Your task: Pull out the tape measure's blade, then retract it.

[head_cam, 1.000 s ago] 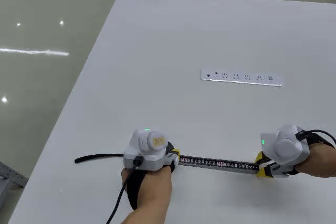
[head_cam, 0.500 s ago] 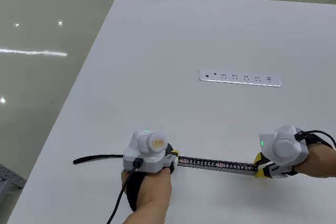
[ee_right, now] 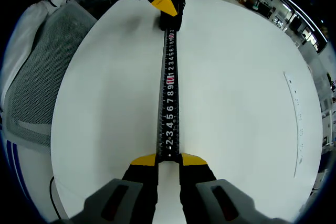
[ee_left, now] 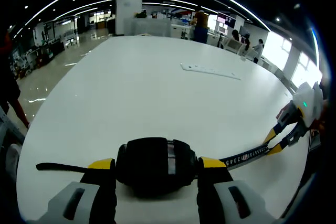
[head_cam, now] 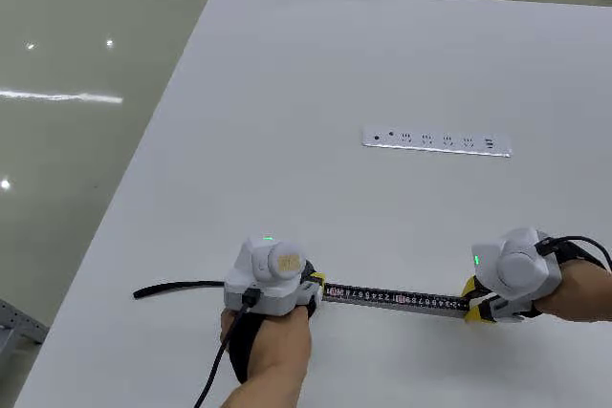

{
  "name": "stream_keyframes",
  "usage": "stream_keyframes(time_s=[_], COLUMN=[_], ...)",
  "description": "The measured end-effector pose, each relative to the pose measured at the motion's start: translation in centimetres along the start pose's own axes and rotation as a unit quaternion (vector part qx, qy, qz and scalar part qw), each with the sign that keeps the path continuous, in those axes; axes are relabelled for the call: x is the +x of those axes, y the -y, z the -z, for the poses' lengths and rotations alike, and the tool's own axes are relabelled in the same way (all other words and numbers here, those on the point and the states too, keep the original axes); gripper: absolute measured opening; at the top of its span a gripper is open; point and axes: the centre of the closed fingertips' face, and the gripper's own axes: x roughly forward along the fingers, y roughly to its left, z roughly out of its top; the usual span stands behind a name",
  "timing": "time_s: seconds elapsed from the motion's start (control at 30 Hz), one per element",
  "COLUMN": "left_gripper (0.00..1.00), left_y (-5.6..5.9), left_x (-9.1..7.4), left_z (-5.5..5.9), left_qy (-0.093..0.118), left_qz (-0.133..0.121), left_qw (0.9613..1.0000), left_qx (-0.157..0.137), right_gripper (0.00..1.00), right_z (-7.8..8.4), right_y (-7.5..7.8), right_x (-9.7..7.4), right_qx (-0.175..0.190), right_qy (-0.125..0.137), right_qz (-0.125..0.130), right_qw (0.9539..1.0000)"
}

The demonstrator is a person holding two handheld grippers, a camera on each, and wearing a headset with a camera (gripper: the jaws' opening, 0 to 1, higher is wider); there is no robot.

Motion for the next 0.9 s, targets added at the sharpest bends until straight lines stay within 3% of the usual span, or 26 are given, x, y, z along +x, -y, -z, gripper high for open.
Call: stream_keyframes(time_s=[0.9], left_gripper=[0.58], left_y=[0.1], left_x=[-0.1], left_z=[0.0], left_qy=[0.002], left_qz=[0.002], left_qw=[1.0000], left_qx=[0.002], right_gripper=[0.14], right_z=[-1.6], right_y=[0.2], right_x=[0.4], right_qx=[-0.006], right_qy=[0.013], right_qz=[0.029], right_qw=[0.9995])
